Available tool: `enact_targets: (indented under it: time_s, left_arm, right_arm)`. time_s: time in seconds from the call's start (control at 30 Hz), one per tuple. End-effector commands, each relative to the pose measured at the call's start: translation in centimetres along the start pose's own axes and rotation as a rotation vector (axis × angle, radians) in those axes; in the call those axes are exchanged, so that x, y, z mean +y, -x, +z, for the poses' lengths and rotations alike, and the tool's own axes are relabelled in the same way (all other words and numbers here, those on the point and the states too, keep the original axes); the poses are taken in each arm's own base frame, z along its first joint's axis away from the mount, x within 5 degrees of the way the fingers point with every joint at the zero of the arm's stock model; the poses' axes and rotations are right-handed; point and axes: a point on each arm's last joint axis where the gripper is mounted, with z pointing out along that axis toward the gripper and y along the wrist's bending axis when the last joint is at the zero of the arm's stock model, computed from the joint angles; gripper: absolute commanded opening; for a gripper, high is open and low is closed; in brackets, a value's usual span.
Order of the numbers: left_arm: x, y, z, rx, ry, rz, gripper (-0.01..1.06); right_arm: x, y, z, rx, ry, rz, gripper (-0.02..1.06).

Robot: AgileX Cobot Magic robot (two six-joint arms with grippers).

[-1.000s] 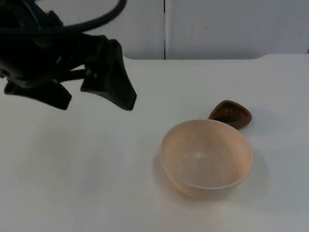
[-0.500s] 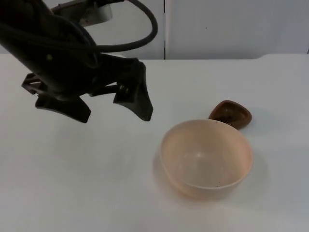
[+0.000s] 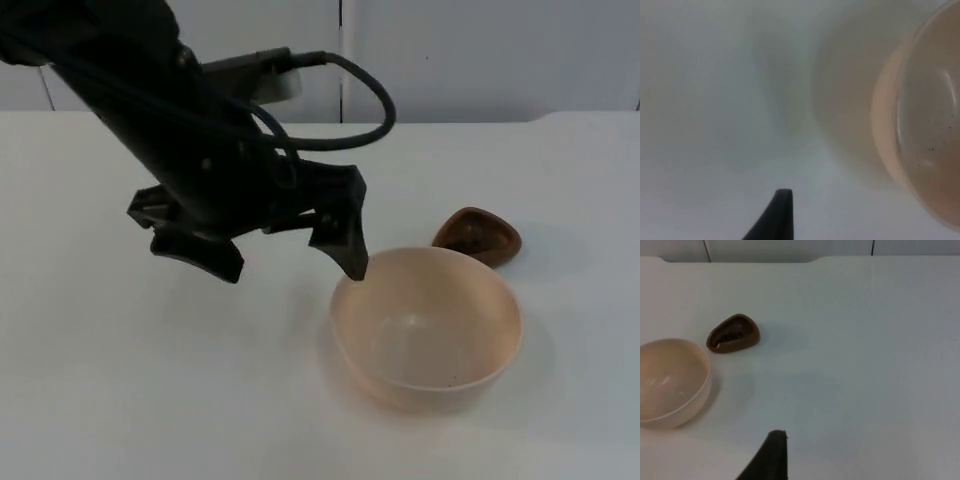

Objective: Pick up the bowl with the left hand and pour the coffee beans from the cup into the bowl with the right hand.

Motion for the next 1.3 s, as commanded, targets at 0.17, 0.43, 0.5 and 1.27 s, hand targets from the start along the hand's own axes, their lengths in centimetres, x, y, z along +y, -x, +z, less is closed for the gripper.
enact_targets:
  time_s: [0.17,0.43,0.5,1.27]
  left_arm:
    - [0.0,1.0,2.5,-0.001,0.011,-0.022,1.01]
    - [0.6,0.9,4.7,0.004,0.013,-0.086,0.97]
    - [0.5,0.8,5.1,0.009,0.017,-0.081,0.97]
    - [0.5,0.3,7.5,0.024,0.038,-0.064,0.89]
  right_arm:
    - [0.0,-0.1,0.1,-0.003,-0.006,0.002,1.05]
    - [0.0,-0.1,0.1,-0.003,-0.006,0.002,1.05]
    - [0.0,-0.1,0.1,-0.003,-0.006,0.002,1.05]
    - [0.0,-0.1,0.1,-0.003,-0.008,0.001,1.05]
